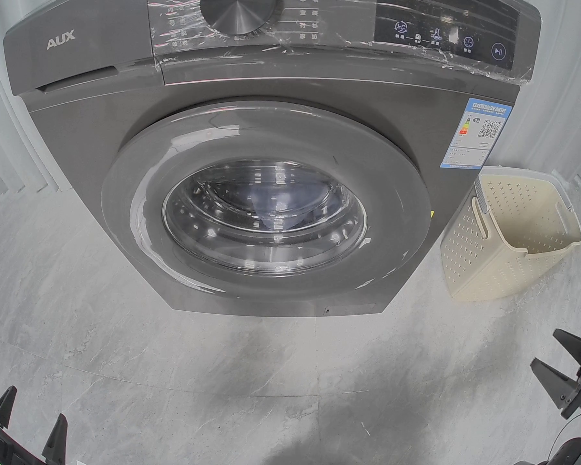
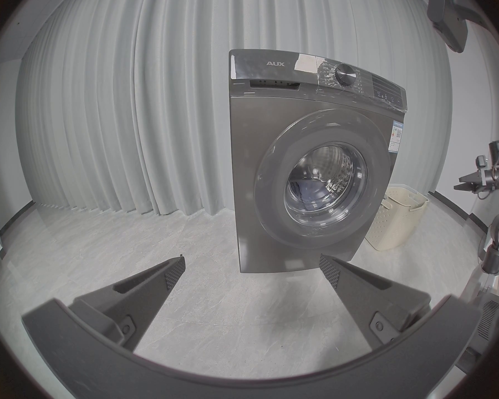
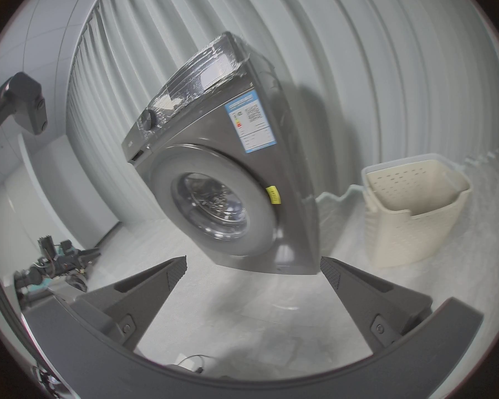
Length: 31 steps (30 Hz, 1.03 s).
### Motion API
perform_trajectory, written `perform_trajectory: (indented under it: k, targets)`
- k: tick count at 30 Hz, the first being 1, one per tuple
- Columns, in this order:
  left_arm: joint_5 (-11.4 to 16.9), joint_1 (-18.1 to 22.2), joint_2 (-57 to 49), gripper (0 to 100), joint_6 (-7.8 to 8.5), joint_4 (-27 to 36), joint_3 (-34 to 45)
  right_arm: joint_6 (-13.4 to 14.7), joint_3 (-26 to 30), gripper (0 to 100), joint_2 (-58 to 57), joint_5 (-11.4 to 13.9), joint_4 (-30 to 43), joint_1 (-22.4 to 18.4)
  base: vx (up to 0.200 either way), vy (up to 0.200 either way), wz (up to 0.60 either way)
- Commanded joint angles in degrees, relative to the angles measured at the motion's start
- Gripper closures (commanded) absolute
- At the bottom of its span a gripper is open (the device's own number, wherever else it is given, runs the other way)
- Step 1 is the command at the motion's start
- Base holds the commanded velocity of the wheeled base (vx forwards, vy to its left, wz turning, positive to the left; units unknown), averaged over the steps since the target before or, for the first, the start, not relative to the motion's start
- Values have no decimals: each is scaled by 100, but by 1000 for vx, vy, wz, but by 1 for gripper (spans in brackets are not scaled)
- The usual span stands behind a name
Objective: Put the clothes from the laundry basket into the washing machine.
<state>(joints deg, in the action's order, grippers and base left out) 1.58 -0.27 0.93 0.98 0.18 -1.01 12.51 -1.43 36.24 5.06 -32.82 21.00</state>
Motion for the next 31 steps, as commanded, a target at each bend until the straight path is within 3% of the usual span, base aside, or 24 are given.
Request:
perform_trajectory:
  k: [1,3,4,5,6,8,9,12,14,16,18,21,31]
  targets:
    - [0,-8,-66,0,-1,-1,92,-855,143,0,-3475,610,2526,-2197,0,0,0]
    - [0,-8,-66,0,-1,-1,92,-855,125,0,-3536,303,3000,-2171,0,0,0]
    - [0,-8,-66,0,-1,-1,92,-873,28,0,-3545,30,3229,-2162,0,0,0]
    - [0,-8,-66,0,-10,-1,92,-873,2,0,-3545,-163,3255,-2162,0,0,0]
    - [0,-8,-66,0,-10,-1,92,-908,2,0,-3545,-523,3255,-2171,0,0,0]
    - [0,-8,-66,0,-1,-1,92,-1005,-7,0,-3536,-814,3299,-2180,0,0,0]
    - [0,-8,-66,0,-1,-1,92,-1013,-7,0,-3536,-805,3299,-2180,0,0,0]
    - [0,0,-66,0,-1,-1,92,-1470,143,0,-3528,-190,3282,-2171,0,0,0]
    - [0,0,-66,0,-1,-1,92,-1470,143,0,-3528,-190,3282,-2171,0,0,0]
    - [0,0,-66,0,-10,-1,92,-1172,143,0,-3536,-541,3290,-2153,0,0,0]
    - [0,0,-66,0,-10,-1,92,-1163,143,0,-3536,-559,3290,-2144,0,0,0]
    - [0,-8,-66,0,-10,-1,92,-1242,143,0,-3528,-348,3282,-2171,0,0,0]
    - [-18,0,-66,0,-1,-1,92,-1330,134,0,-3528,-365,3290,-2171,0,0,0]
